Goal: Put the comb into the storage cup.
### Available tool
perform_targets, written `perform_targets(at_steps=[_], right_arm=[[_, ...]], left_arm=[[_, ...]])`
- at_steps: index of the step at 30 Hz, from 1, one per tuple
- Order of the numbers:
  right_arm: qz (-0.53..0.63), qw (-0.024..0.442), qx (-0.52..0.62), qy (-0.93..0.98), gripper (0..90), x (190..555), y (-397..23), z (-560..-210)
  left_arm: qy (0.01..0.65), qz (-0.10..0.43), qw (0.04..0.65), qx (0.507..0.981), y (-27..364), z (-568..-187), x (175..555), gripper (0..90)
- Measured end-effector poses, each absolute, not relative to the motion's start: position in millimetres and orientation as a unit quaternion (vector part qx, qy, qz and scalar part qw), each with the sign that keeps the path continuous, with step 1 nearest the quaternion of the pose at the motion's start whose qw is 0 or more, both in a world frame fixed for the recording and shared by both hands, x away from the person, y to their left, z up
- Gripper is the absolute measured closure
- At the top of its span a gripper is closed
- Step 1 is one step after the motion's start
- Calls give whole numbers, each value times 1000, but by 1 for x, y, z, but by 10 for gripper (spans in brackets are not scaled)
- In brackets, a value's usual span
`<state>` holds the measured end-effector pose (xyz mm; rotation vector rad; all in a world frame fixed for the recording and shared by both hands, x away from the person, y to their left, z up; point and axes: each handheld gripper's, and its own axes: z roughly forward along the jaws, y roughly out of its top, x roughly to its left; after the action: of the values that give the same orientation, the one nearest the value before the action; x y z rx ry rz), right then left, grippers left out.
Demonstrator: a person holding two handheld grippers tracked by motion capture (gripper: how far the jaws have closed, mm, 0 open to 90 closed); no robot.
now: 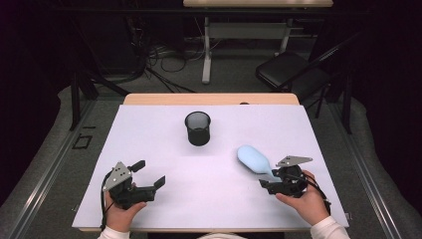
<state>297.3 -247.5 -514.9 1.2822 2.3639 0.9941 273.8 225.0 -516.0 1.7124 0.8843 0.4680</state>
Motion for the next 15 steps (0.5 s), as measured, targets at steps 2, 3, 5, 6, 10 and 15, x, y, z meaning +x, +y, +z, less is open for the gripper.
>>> perform_targets(at_steps=[2,3,5,6,10,15], right_arm=[[339,138,439,821,331,299,-248,-515],[335,140,437,823,311,300,-248,-515],[331,137,439,824,260,302,-249,-515],[328,135,441,824,233,303,-250,-515],[323,137,449,822,147,306,-253,-514],[324,130,451,822,111,308,-259,-510]], left_arm=[[374,197,547,722,225,-516,274,59],[374,198,548,722,225,-516,274,60],[374,198,547,723,225,-516,274,59],[374,198,546,723,225,-516,274,60],[374,198,547,722,225,-516,274,59],[376,198,545,723,225,-516,274,59]])
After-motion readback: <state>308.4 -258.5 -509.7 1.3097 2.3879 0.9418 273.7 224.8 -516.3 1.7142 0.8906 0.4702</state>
